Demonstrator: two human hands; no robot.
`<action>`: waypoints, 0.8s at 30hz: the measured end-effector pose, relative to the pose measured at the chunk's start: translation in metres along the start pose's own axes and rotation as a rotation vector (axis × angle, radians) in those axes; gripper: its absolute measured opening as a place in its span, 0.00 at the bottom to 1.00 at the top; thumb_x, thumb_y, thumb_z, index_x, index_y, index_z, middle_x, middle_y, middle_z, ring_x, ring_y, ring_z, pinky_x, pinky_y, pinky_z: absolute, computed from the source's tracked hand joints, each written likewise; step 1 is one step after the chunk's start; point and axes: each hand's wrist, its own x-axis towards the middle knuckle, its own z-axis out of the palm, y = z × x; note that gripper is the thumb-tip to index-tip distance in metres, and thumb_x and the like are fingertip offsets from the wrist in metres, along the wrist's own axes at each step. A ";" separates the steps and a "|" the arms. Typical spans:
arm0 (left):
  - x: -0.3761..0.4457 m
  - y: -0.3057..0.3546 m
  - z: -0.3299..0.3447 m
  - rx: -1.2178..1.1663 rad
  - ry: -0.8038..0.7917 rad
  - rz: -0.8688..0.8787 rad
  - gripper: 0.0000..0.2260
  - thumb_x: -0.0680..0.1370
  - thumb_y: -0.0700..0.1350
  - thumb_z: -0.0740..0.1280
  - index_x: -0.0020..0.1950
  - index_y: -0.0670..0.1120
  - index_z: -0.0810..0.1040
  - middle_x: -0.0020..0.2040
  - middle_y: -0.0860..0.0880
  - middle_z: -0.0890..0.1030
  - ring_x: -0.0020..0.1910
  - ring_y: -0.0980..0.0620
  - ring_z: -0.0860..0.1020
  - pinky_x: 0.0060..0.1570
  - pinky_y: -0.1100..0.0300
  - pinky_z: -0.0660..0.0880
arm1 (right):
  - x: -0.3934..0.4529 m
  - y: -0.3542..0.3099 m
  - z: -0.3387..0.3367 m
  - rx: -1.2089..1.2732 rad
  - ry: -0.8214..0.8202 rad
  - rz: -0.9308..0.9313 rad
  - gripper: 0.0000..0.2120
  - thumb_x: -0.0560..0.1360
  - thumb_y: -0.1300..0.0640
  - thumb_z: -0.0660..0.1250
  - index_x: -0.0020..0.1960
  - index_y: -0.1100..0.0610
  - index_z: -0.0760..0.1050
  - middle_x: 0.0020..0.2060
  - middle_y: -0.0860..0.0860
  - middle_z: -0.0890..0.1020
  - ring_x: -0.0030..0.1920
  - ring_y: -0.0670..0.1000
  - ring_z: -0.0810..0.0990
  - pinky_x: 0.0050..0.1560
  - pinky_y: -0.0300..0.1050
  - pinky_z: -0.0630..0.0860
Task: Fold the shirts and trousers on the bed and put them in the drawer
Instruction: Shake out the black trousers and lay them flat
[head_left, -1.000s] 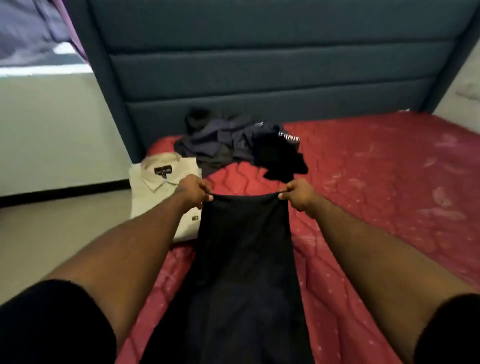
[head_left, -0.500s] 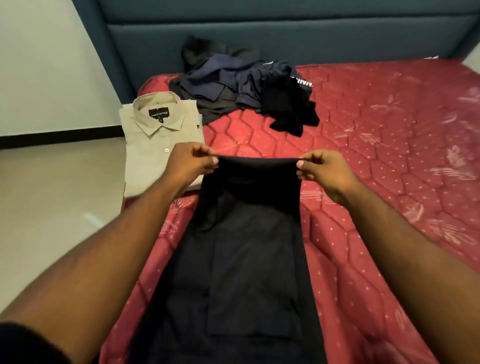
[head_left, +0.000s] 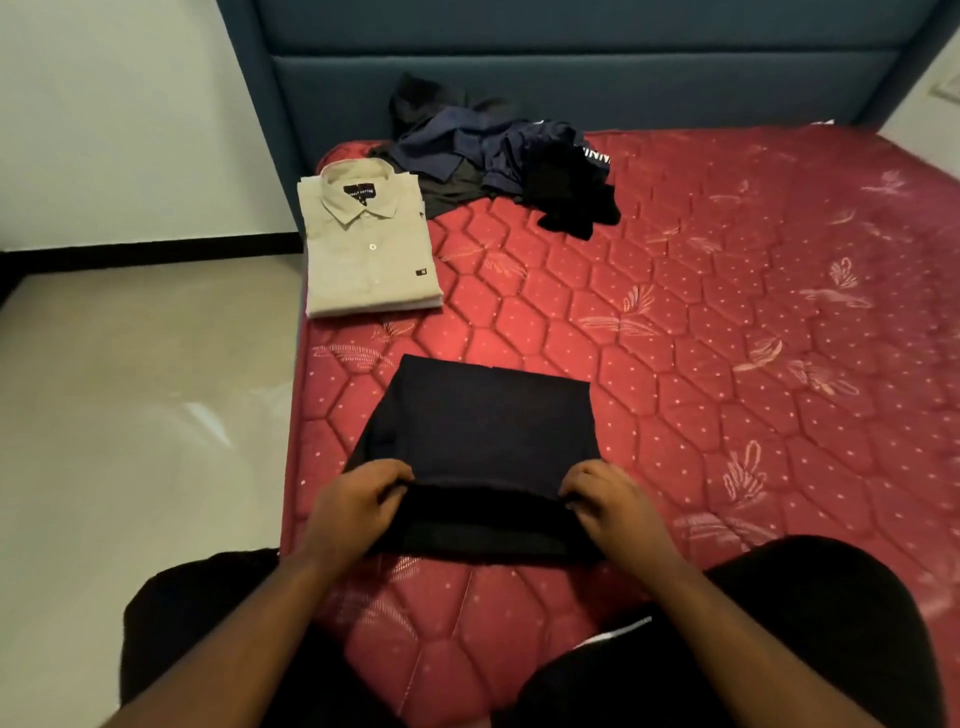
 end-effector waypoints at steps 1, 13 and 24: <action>-0.010 -0.002 0.003 0.060 -0.009 0.071 0.10 0.73 0.45 0.63 0.48 0.46 0.82 0.48 0.52 0.84 0.46 0.54 0.80 0.49 0.66 0.75 | -0.009 -0.001 0.006 -0.054 -0.037 -0.011 0.10 0.65 0.64 0.67 0.43 0.52 0.77 0.44 0.47 0.79 0.41 0.52 0.77 0.44 0.41 0.71; -0.035 0.014 0.025 0.425 -0.063 0.269 0.18 0.67 0.44 0.61 0.54 0.47 0.82 0.55 0.48 0.80 0.58 0.45 0.77 0.63 0.46 0.66 | -0.027 -0.017 0.022 -0.450 -0.291 0.077 0.20 0.56 0.51 0.71 0.46 0.45 0.70 0.69 0.48 0.73 0.65 0.58 0.75 0.52 0.62 0.76; -0.053 0.021 0.066 0.572 -0.437 0.306 0.29 0.76 0.61 0.59 0.76 0.58 0.62 0.76 0.50 0.65 0.74 0.46 0.65 0.69 0.32 0.51 | -0.041 0.001 0.060 -0.536 -0.355 -0.090 0.39 0.71 0.27 0.54 0.77 0.45 0.57 0.75 0.49 0.65 0.77 0.56 0.54 0.68 0.70 0.51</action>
